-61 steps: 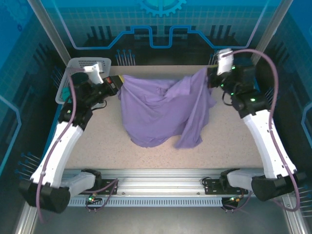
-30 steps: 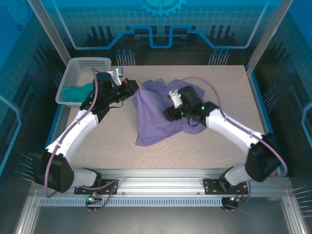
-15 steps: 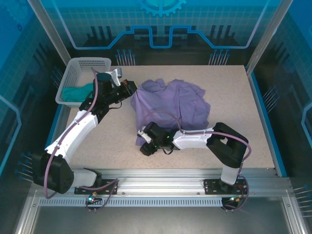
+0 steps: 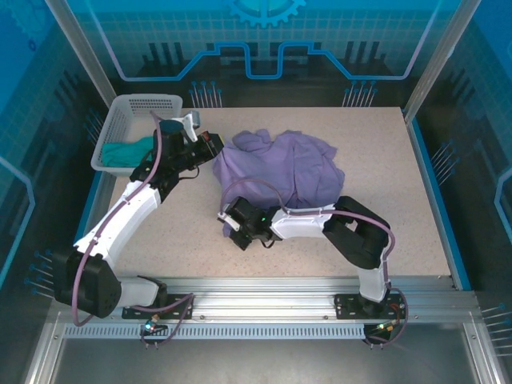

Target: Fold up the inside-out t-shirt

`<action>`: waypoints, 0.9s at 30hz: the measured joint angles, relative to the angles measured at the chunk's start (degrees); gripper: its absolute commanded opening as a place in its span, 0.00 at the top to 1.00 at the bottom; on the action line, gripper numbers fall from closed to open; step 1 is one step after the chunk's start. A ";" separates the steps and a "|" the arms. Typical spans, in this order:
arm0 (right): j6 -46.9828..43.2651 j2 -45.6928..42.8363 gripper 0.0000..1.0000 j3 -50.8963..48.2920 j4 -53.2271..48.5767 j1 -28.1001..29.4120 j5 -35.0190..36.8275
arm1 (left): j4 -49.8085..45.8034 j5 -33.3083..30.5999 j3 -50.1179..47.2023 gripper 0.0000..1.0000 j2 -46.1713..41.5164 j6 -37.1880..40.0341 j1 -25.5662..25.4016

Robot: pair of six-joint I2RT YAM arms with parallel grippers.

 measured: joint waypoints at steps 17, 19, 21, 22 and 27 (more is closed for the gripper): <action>-0.11 -44.63 1.00 -1.70 -8.66 -31.41 -28.33 | -6.19 -6.34 0.66 1.00 -4.72 4.02 6.69; 1.11 -44.78 1.00 -1.70 -8.70 -34.29 -29.77 | -5.55 -6.16 -0.22 1.00 -5.70 4.00 6.69; 2.25 -43.93 1.00 -1.62 -9.57 -37.40 -30.40 | -5.46 -5.84 -1.16 1.00 -5.60 4.00 6.69; 2.82 -43.08 1.00 -1.40 -10.36 -39.30 -30.64 | -5.51 -5.68 -1.77 1.00 -5.20 4.00 6.69; 3.80 -38.51 1.00 -0.66 -13.86 -46.49 -29.38 | -4.81 -3.96 -6.62 1.00 -4.04 2.34 6.51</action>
